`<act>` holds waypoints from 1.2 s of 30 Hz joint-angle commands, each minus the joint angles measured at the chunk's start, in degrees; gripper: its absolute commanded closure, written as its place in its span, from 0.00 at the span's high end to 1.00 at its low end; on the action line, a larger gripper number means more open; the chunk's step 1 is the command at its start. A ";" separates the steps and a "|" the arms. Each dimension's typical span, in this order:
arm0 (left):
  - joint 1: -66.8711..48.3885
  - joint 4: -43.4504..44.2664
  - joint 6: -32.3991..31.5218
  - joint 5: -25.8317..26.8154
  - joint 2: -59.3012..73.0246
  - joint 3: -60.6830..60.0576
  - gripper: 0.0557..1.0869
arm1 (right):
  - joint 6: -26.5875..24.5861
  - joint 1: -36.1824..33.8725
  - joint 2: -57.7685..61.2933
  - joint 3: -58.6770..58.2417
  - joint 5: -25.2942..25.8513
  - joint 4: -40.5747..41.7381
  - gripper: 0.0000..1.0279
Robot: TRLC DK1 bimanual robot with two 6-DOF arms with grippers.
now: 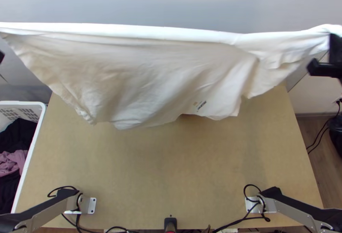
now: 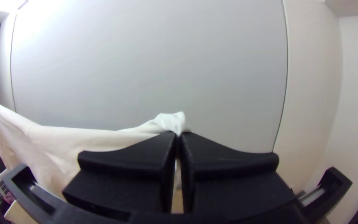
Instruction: Fold the t-shirt
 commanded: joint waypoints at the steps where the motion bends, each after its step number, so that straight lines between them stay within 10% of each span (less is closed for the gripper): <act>1: -0.31 0.98 4.41 -0.22 -3.76 0.78 0.04 | -4.86 0.07 -1.08 7.03 3.40 -0.81 0.03; 19: -0.40 -11.68 4.85 6.28 -12.55 1.13 0.04 | -19.01 -3.97 -12.24 7.29 5.24 -0.73 0.03; 36: 1.00 -23.10 -0.16 19.73 -12.19 -13.72 0.04 | -7.32 -4.23 -16.28 -13.98 -5.48 -8.20 0.03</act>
